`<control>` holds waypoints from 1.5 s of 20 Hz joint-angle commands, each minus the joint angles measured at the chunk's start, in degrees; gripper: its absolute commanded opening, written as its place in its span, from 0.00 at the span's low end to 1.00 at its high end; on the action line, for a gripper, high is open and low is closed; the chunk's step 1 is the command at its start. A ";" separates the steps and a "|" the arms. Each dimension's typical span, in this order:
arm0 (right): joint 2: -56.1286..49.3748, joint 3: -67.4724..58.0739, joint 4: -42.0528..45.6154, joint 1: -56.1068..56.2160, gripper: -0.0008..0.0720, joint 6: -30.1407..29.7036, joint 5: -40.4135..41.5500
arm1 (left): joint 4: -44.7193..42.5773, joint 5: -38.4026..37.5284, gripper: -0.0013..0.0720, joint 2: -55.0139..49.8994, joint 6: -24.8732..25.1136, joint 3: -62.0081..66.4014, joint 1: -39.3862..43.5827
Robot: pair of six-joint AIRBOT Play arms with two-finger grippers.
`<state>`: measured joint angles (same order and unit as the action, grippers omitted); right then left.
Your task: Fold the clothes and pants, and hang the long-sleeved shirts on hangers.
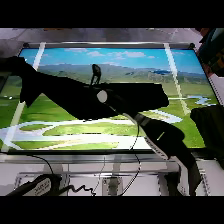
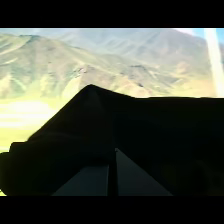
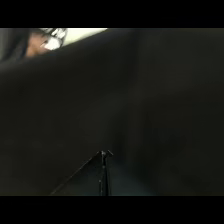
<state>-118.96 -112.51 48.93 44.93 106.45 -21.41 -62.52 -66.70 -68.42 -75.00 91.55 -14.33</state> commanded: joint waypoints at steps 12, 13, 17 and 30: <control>-5.01 -6.34 1.68 -1.09 0.04 -0.26 -14.12 | 12.90 1.57 0.03 -7.69 0.09 -0.02 0.07; -3.15 -6.34 3.82 -3.78 0.04 -3.43 -19.34 | 12.92 1.55 0.03 -9.20 0.09 -0.02 0.07; 5.16 -6.34 11.78 -15.19 0.04 -9.14 -34.58 | 13.09 1.55 0.03 -15.89 4.68 -0.02 3.89; 14.67 -2.58 14.19 -26.69 0.04 -11.67 -43.19 | 6.36 2.40 0.88 -29.75 15.50 0.02 32.76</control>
<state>-104.75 -115.44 62.39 18.76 95.22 -62.33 -52.58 -64.29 -97.58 -60.69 91.55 15.46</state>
